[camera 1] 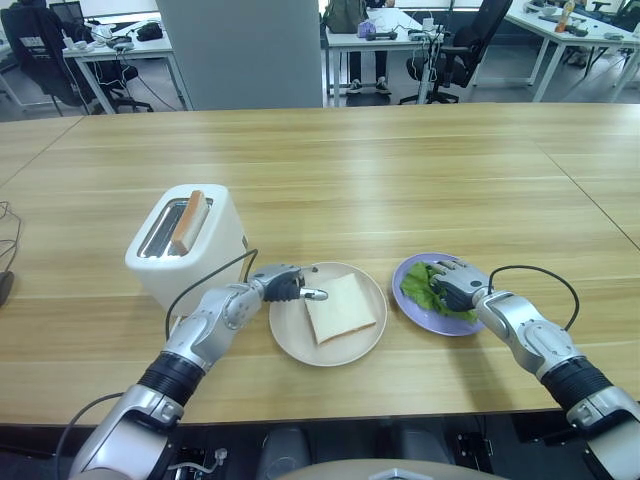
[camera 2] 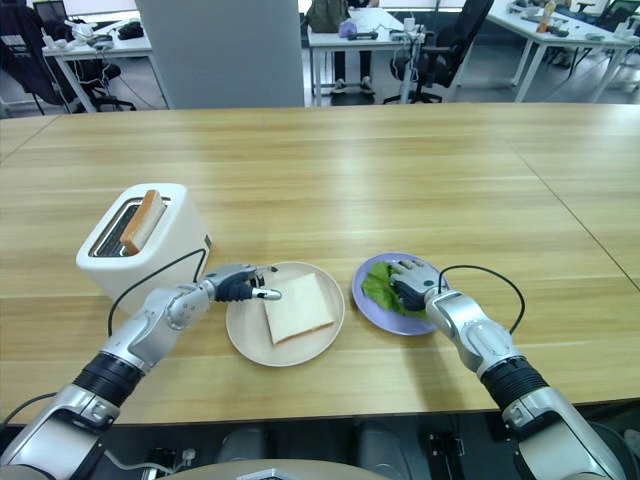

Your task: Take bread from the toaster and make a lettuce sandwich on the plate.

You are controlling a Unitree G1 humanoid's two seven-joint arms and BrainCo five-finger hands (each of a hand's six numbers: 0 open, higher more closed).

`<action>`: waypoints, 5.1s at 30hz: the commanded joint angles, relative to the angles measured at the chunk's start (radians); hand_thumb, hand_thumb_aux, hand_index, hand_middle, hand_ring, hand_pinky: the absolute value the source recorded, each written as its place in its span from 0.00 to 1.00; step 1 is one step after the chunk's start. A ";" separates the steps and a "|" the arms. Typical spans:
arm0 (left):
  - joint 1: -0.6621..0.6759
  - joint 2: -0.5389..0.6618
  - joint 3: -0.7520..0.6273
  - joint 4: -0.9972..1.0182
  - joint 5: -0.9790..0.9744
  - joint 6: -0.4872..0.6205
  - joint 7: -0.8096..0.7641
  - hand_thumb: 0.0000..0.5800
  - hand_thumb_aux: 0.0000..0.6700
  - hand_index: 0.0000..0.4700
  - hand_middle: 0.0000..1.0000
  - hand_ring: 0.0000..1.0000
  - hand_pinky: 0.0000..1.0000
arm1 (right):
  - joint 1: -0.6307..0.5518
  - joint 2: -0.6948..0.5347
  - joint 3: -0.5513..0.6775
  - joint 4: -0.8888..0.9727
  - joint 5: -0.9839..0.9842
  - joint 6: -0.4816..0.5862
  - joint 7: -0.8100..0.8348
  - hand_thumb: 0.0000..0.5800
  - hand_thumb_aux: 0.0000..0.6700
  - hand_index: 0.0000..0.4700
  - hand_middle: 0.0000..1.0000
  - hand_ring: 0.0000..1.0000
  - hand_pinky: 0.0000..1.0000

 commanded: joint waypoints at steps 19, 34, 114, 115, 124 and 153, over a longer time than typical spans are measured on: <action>0.183 0.095 0.333 -0.490 0.091 0.196 0.071 0.00 0.00 0.00 0.00 0.00 0.00 | 0.128 -0.084 -0.151 -0.224 0.066 0.006 -0.113 1.00 1.00 0.98 0.00 0.00 0.00; 0.212 0.127 0.480 -0.505 0.166 0.330 0.108 0.00 0.00 0.00 0.00 0.00 0.00 | 0.197 -0.112 -0.136 -0.216 0.025 0.093 0.055 0.00 0.00 0.00 0.00 0.00 0.00; 0.005 0.117 0.387 -0.066 0.026 0.369 0.246 1.00 1.00 0.98 1.00 1.00 1.00 | 0.046 0.236 0.001 -0.287 0.058 -0.128 -0.055 1.00 1.00 0.98 0.00 0.00 0.00; 0.003 0.117 0.392 -0.076 0.019 0.363 0.256 1.00 1.00 0.98 1.00 1.00 1.00 | 0.039 0.245 0.014 -0.261 0.055 -0.135 -0.060 1.00 1.00 0.98 0.00 0.00 0.00; -0.002 0.129 0.433 -0.208 -0.005 0.318 0.310 1.00 1.00 0.98 1.00 1.00 1.00 | -0.011 0.306 0.107 -0.098 0.028 -0.181 -0.113 1.00 1.00 0.98 0.00 0.00 0.00; 0.084 0.140 0.466 -0.549 -0.182 0.203 0.041 1.00 1.00 0.98 1.00 1.00 1.00 | 0.028 0.143 0.034 -0.272 0.017 -0.119 -0.133 0.00 0.00 0.00 0.00 0.00 0.00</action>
